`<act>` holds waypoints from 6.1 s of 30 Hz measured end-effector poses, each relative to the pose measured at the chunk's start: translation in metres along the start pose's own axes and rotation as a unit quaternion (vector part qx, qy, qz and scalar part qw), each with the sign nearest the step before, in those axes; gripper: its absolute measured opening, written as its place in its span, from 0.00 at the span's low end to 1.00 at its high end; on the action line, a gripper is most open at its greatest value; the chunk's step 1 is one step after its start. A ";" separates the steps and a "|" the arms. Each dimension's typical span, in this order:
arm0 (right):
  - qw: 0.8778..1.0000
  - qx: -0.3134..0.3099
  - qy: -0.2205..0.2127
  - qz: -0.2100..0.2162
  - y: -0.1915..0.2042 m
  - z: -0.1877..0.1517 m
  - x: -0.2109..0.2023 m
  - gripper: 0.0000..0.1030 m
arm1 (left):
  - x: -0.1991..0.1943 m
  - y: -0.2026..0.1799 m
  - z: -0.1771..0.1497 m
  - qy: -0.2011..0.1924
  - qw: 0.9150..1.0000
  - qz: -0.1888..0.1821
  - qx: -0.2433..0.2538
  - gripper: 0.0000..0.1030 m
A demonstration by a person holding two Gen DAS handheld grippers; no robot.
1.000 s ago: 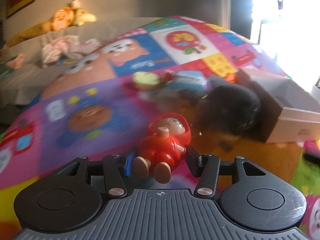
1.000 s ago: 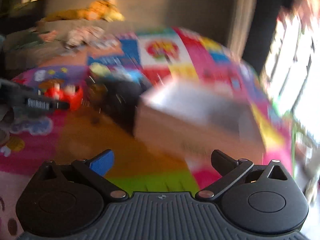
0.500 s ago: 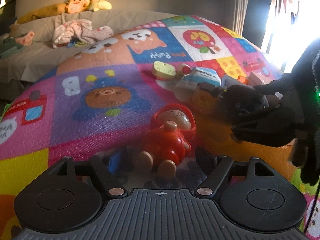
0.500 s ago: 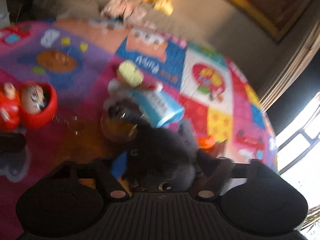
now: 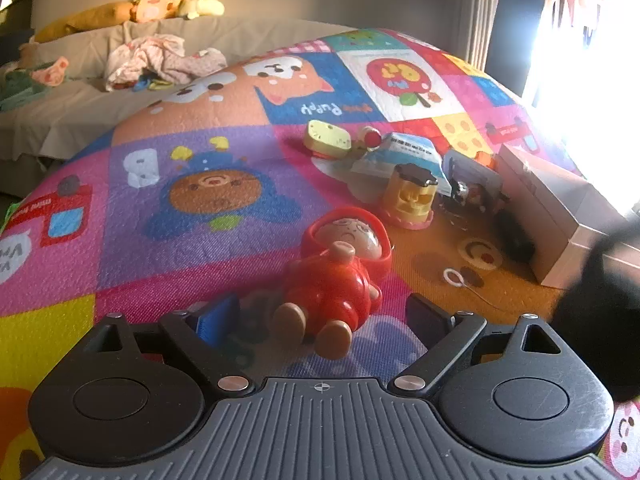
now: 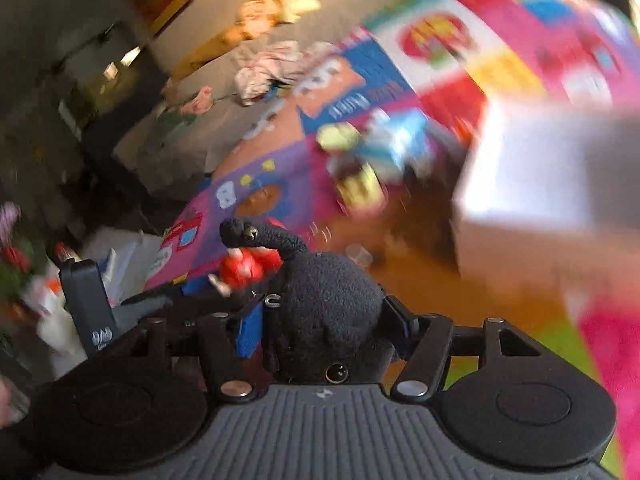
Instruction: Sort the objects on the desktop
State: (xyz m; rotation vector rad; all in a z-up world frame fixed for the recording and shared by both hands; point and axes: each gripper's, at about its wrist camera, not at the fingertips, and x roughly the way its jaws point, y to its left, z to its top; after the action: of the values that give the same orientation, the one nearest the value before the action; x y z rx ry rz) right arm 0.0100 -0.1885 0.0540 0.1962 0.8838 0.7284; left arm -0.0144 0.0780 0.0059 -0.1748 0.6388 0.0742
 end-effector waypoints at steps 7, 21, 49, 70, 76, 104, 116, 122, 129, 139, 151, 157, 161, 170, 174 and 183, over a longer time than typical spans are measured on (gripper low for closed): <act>0.995 0.084 -0.036 -0.028 -0.046 -0.045 -0.025 0.81 | 0.002 -0.003 0.000 0.005 1.000 0.008 0.011 0.93; 0.991 -0.089 -0.063 -0.083 -0.001 -0.056 -0.035 0.87 | 0.018 -0.018 0.023 0.025 0.997 -0.011 0.077 0.73; 0.974 -0.154 -0.101 -0.132 0.013 -0.024 -0.128 0.62 | -0.056 -0.121 0.061 -0.041 0.975 -0.170 0.138 0.55; 0.961 -0.015 -0.188 -0.200 -0.100 0.052 -0.144 0.62 | 0.013 -0.161 0.041 -0.001 0.975 -0.163 0.150 0.89; 0.973 0.034 -0.161 -0.161 -0.127 0.077 -0.087 0.62 | 0.011 -0.130 0.024 0.026 0.979 -0.144 0.140 0.92; 0.969 -0.178 -0.044 -0.166 0.006 0.107 0.038 0.54 | 0.018 -0.023 0.015 -0.012 0.999 -0.029 0.031 0.97; 0.918 -0.237 0.071 -0.310 -0.005 0.147 0.172 0.18 | 0.019 -0.011 0.015 -0.016 0.998 -0.056 -0.006 0.97; 0.968 -0.144 0.103 -0.178 0.006 0.135 0.139 0.12 | 0.019 -0.012 0.015 -0.014 0.998 -0.060 -0.006 0.97; 0.990 -0.067 0.108 -0.067 0.012 0.080 0.080 0.12 | 0.015 -0.020 0.012 -0.021 0.997 -0.066 0.019 0.98; 0.988 -0.062 -0.005 -0.142 -0.007 0.006 0.007 0.36 | 0.022 -0.020 0.014 0.001 0.999 -0.048 0.017 0.98; 0.969 -0.029 -0.079 -0.230 -0.047 -0.056 -0.009 0.72 | 0.053 -0.062 0.049 -0.020 0.997 0.002 0.080 0.68; 0.967 -0.051 -0.103 -0.229 -0.040 -0.065 -0.012 0.83 | 0.063 -0.075 0.054 -0.019 0.989 0.013 0.143 0.36; 0.971 -0.013 -0.103 -0.217 -0.052 -0.064 -0.016 0.86 | 0.038 -0.078 0.041 -0.035 0.973 0.021 0.227 0.34; 0.973 -0.005 -0.110 -0.203 -0.053 -0.065 -0.018 0.98 | -0.025 -0.071 -0.004 0.000 0.957 -0.064 0.282 0.56; 0.973 -0.003 -0.107 -0.202 -0.054 -0.065 -0.017 1.00 | -0.031 -0.073 -0.005 0.000 0.960 -0.114 0.254 0.76; 0.976 -0.001 -0.089 -0.197 -0.055 -0.064 -0.013 1.00 | 0.016 -0.069 0.012 0.029 0.975 -0.091 0.201 0.84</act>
State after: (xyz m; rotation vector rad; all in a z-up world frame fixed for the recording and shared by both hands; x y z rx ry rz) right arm -0.0162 -0.2461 -0.0026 0.0785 0.7221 0.3356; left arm 0.0137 0.0123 0.0159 0.1570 0.6811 -0.2381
